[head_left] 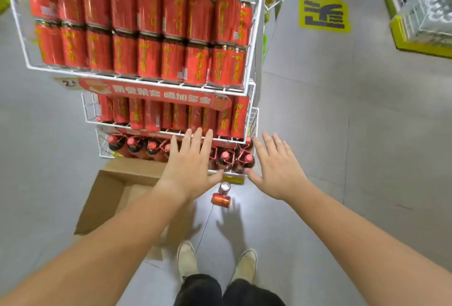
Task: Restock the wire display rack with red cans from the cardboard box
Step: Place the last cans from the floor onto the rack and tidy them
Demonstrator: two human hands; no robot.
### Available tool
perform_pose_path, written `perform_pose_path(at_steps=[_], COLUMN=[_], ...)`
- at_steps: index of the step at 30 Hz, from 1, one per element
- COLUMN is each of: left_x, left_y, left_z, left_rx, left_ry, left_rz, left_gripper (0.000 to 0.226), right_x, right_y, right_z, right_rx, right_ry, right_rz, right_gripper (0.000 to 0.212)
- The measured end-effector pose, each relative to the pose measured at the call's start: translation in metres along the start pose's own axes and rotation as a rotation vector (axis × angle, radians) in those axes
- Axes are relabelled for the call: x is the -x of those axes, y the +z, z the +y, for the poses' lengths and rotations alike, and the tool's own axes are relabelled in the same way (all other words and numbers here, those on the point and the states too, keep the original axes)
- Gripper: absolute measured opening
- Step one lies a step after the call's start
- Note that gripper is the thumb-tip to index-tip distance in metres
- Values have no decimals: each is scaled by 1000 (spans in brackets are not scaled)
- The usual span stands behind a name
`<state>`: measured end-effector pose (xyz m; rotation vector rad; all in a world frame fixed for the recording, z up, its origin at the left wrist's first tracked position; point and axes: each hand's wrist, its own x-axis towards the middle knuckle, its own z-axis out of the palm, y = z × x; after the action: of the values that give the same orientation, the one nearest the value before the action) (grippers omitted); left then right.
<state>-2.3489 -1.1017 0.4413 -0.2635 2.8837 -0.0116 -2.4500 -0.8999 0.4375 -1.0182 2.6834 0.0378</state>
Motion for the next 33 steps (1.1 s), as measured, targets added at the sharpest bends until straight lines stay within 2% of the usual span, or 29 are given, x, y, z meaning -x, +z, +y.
perform_pose_path(at_steps=[5, 8, 12, 16, 20, 24, 31, 33], left_x=[-25, -37, -43, -50, -64, -87, -126, -139], left_y=[115, 193, 302, 395, 486, 555, 660, 684], left_z=[17, 22, 23, 23, 22, 33, 58, 62], left_rx=[5, 53, 17, 15, 27, 195, 559, 711], left_ry=[25, 14, 53, 99, 86, -84, -411, -558], left_rz=[-177, -182, -298, -389, -477, -607, -689, -703], left_gripper=[104, 96, 100, 95, 102, 101, 106, 104], right_x=[-12, -20, -30, -45, -67, -92, -147, -164], right_y=[116, 191, 285, 379, 465, 538, 636, 657], right_z=[5, 13, 18, 24, 28, 33, 46, 51], right_rx=[-63, -73, -147, -173, -176, -230, -234, -254], right_ry=[26, 42, 124, 127, 133, 149, 110, 106], right_rz=[-161, -232, -276, -393, -430, -451, -443, -411], right_gripper=[93, 83, 71, 79, 83, 84, 85, 86])
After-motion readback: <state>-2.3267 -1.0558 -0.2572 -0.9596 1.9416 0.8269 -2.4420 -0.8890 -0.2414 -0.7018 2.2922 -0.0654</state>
